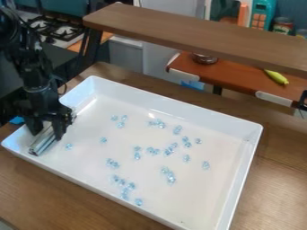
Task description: Sweep into pile
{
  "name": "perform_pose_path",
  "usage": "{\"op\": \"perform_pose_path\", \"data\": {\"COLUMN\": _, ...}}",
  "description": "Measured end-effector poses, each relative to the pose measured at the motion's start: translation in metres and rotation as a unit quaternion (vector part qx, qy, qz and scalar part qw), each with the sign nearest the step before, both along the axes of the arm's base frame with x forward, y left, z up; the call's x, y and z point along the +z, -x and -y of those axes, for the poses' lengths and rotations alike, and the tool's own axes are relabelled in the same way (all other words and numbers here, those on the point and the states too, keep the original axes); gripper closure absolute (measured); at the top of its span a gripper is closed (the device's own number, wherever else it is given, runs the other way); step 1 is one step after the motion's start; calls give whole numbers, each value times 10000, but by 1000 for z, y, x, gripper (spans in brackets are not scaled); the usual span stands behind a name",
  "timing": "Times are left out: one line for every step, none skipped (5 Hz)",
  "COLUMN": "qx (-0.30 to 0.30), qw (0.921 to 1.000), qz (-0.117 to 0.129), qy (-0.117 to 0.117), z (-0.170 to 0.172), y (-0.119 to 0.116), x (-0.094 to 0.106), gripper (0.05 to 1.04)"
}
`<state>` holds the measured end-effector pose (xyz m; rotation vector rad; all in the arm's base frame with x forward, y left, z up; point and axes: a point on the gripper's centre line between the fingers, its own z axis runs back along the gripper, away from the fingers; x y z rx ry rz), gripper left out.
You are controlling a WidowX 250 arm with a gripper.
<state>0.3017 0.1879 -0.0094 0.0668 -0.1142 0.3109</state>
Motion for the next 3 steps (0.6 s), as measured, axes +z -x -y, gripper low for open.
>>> {"op": "perform_pose_path", "data": {"qx": -125, "qw": 9999, "qz": -73, "qy": 16, "z": 6, "y": 7, "x": -6, "gripper": 692}}
{"op": "perform_pose_path", "data": {"qx": -242, "qw": 9996, "qz": -143, "qy": 78, "z": 18, "y": 13, "x": -7, "gripper": 704}}
{"op": "perform_pose_path", "data": {"qx": -275, "qw": 9993, "qz": -225, "qy": 147, "z": 34, "y": 14, "x": -7, "gripper": 704}}
